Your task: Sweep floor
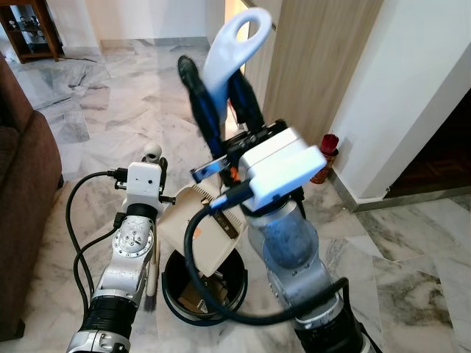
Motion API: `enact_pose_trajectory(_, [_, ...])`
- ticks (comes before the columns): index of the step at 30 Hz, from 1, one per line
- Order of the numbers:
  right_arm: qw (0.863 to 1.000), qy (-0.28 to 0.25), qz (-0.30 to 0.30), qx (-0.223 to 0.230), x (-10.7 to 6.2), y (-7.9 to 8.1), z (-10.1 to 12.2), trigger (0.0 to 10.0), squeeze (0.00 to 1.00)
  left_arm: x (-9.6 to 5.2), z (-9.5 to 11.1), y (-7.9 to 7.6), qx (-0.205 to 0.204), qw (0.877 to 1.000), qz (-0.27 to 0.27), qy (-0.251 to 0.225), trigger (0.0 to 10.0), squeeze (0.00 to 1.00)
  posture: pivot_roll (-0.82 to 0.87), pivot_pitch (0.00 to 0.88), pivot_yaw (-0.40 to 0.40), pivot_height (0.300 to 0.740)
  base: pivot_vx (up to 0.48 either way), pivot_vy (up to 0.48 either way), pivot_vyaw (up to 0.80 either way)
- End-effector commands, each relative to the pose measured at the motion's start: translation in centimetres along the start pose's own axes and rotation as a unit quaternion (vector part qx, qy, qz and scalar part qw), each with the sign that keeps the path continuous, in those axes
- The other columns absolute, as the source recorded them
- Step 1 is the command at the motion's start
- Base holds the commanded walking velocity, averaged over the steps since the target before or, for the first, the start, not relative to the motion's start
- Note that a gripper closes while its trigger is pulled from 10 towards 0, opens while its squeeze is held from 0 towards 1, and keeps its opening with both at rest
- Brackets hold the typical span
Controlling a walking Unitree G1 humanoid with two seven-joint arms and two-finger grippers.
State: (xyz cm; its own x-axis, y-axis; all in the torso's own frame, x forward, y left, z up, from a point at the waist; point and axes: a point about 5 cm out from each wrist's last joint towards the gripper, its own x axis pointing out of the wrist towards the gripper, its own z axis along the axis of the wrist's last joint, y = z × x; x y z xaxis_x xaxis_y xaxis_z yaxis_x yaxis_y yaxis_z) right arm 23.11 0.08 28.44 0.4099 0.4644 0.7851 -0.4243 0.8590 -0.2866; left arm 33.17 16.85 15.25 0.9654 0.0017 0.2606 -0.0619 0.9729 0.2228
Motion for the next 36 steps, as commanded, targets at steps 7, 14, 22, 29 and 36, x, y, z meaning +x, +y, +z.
enact_pose_trajectory(7, [0.997,-0.056,0.03,-0.035,-0.6,0.5,2.7,10.0,0.0,0.2,1.3,0.1,0.012,0.999,-0.007,-0.037,10.0,0.0,0.16,0.055,-0.044,0.74,0.0,0.0,0.0])
enact_pose_trajectory(14, [0.996,-0.061,0.027,-0.051,-1.0,0.7,2.9,10.0,0.0,0.4,1.4,0.0,0.011,0.999,-0.009,-0.038,10.0,0.0,0.16,0.048,-0.04,0.74,0.0,0.0,0.0])
enact_pose_trajectory(22, [0.997,-0.056,0.02,-0.049,-0.9,0.6,2.9,10.0,0.0,0.5,1.5,0.0,0.011,0.999,-0.01,-0.04,10.0,0.0,0.16,0.039,-0.039,0.74,0.0,0.0,0.0])
enact_pose_trajectory(29, [0.997,-0.051,0.02,-0.055,-0.9,0.5,2.8,10.0,0.0,0.6,1.5,-0.1,0.01,0.999,-0.009,-0.041,10.0,0.0,0.16,0.037,-0.043,0.74,0.0,0.0,0.0])
enact_pose_trajectory(36, [0.996,-0.041,0.014,-0.073,-1.0,0.2,2.4,10.0,0.0,0.5,1.4,-0.1,0.009,0.999,-0.009,-0.039,10.0,0.0,0.16,0.041,-0.046,0.74,0.0,0.0,0.0])
